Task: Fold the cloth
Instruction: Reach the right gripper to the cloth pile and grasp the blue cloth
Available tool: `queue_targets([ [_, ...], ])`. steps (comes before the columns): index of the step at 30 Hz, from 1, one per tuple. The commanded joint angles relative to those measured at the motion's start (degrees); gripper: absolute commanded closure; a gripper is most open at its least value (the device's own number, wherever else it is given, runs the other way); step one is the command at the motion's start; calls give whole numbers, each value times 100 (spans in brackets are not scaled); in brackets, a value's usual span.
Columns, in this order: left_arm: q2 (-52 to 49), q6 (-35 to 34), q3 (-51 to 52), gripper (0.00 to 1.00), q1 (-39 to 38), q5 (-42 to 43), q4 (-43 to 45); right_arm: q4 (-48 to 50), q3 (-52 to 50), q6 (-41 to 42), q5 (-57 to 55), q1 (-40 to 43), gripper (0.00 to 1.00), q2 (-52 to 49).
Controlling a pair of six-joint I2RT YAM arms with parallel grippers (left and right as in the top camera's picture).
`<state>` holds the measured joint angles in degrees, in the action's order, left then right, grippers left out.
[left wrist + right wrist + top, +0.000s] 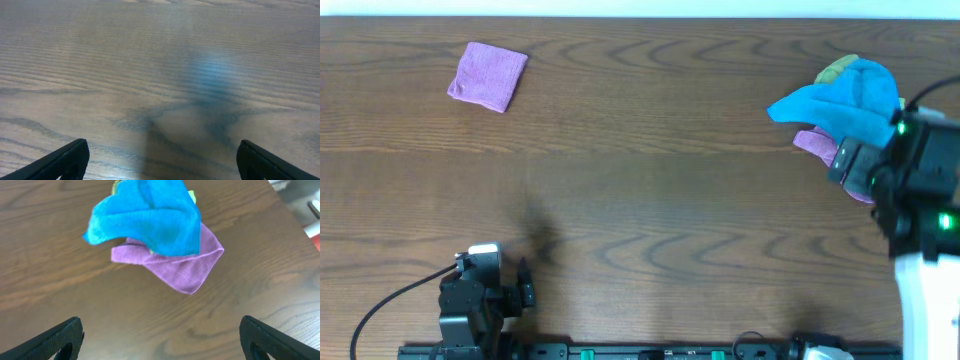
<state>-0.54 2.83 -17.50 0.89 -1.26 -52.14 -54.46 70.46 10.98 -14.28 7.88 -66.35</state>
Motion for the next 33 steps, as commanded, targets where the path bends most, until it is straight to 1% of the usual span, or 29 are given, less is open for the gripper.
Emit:
queue_targets([
  [1,31,103,52,5,-33,-61,-337,90,345,144,-138,168,1,-636],
  [6,31,103,52,5,-33,-61,-337,699,518,140,-31,409,1,-1596],
  [11,31,103,52,5,-33,-61,-337,1401,518,90,-52,452,1,-2273],
  [14,31,103,52,5,-33,-61,-337,1394,516,11,-44,452,1,-2559],
  [21,31,103,52,5,-33,-61,-337,2280,516,9,122,461,1,-3206],
  [22,31,103,52,5,-33,-61,-337,2538,516,11,125,470,1,-3410],
  [32,31,103,52,5,-33,-61,-337,3307,516,11,251,474,1,-4140],
  [33,31,103,52,5,-33,-61,-337,3381,516,13,271,483,3,-4194],
])
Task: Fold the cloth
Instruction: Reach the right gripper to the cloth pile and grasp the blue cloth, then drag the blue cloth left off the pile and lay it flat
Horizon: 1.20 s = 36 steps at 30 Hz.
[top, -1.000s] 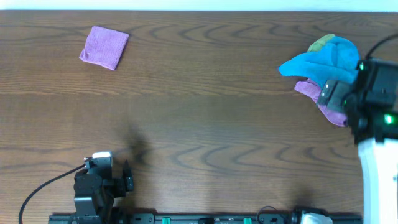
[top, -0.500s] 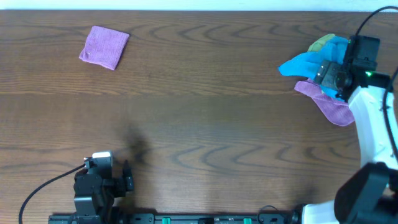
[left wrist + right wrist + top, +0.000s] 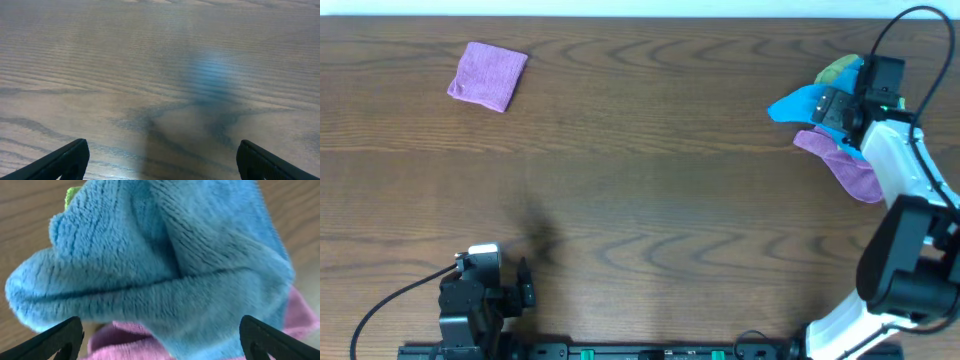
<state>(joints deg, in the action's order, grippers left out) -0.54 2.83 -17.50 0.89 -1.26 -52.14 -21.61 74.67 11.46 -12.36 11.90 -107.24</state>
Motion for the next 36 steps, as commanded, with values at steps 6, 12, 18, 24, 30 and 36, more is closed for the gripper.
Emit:
queue_targets([
  [6,31,103,52,5,-33,-61,-337,243,94,-35,234,101,14,-308],
  [12,31,103,52,5,-33,-61,-337,369,98,-44,247,120,47,-372],
  [18,31,105,52,5,-33,-61,-337,426,109,-439,227,37,82,101],
  [24,31,103,52,5,-33,-61,-337,332,109,-494,234,-74,99,831],
  [30,31,103,52,5,-33,-61,-337,-46,109,-667,586,-258,99,1325],
  [36,31,103,52,5,-33,-61,-337,-634,109,-684,1049,-798,99,1639],
])
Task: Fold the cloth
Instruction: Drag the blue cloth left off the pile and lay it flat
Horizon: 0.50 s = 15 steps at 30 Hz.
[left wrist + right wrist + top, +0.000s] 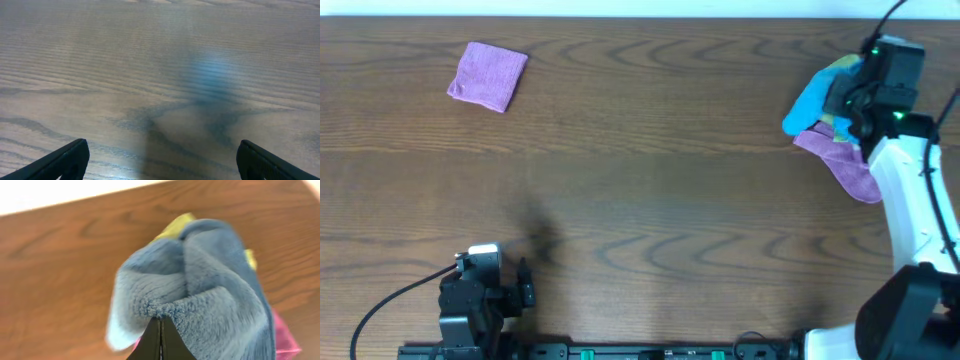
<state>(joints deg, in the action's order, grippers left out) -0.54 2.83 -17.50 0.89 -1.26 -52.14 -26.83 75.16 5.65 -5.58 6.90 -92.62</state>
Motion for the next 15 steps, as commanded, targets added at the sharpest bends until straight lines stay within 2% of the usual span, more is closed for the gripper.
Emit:
queue_targets([
  [1,31,103,52,5,-33,-61,-337,-190,61,-103,435,-422,99,221],
  [15,31,103,52,5,-33,-61,-337,-188,140,-98,785,-2791,99,426],
])
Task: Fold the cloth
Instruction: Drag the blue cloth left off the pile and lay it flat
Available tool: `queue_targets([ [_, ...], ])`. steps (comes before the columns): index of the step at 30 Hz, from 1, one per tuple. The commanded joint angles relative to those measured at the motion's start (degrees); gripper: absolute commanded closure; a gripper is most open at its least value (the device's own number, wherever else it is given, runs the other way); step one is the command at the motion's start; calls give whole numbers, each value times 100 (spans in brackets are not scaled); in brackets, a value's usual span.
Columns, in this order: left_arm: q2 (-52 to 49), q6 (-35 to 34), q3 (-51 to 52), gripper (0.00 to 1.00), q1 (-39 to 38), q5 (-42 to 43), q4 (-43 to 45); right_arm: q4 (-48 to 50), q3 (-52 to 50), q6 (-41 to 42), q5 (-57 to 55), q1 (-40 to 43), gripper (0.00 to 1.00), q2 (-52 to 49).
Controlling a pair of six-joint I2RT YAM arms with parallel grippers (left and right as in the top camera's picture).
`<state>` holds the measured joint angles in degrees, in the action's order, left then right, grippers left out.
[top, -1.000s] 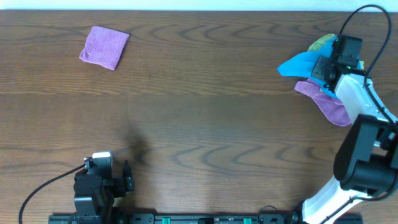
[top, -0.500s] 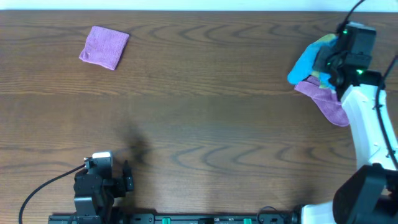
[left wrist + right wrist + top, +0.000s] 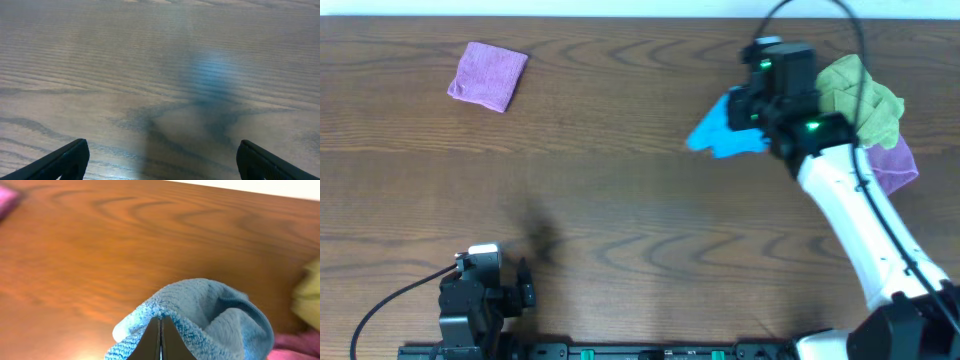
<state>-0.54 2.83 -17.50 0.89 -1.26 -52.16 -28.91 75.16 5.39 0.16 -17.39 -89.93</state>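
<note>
A crumpled blue cloth (image 3: 723,132) hangs over the table right of centre, clear of the pile it came from. My right gripper (image 3: 748,112) is shut on it. In the right wrist view the closed fingertips (image 3: 160,325) pinch a fold of the blue cloth (image 3: 225,325), which bunches around them. My left gripper (image 3: 524,286) is parked at the near left edge, far from the cloth. It is open (image 3: 161,165) over bare wood with nothing between its fingers.
A green cloth (image 3: 860,92) lies bunched at the far right on top of a purple cloth (image 3: 897,165). A folded purple cloth (image 3: 488,75) sits at the far left. The wooden table (image 3: 620,200) spans the whole view.
My right gripper, still shut on the blue cloth, has moved left from over the pile at the far right to right of centre. The green cloth is now uncovered. The left arm has not moved.
My right gripper was open above the pile with the blue cloth on top. Then it was open close over the blue cloth. Then it was shut on the cloth at the pile, and now holds it left of the pile.
</note>
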Motion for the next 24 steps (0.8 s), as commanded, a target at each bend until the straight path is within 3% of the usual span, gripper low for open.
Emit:
queue_targets([
  [1,31,103,52,5,-33,-61,-334,17,195,-74,264,-546,99,157],
  [9,31,103,52,5,-33,-61,-334,-120,584,-118,354,-1582,99,155],
  [13,31,103,52,5,-33,-61,-334,-796,553,-254,234,-1641,99,111],
  [16,31,103,52,5,-33,-61,-334,-1495,479,-247,-551,-1504,96,-11],
  [19,31,105,52,5,-33,-61,-334,-1888,310,-247,-743,-1198,75,-192],
  [20,31,103,52,5,-33,-61,-334,-1941,243,-247,-619,-1097,60,-262],
  [21,31,105,52,5,-33,-61,-334,-1991,175,-247,-507,-966,36,-315],
  [22,31,103,52,5,-33,-61,-334,-2024,129,-245,-457,-861,23,-352],
  [24,31,103,52,5,-33,-61,-334,-2068,111,-157,-446,-669,10,-363],
])
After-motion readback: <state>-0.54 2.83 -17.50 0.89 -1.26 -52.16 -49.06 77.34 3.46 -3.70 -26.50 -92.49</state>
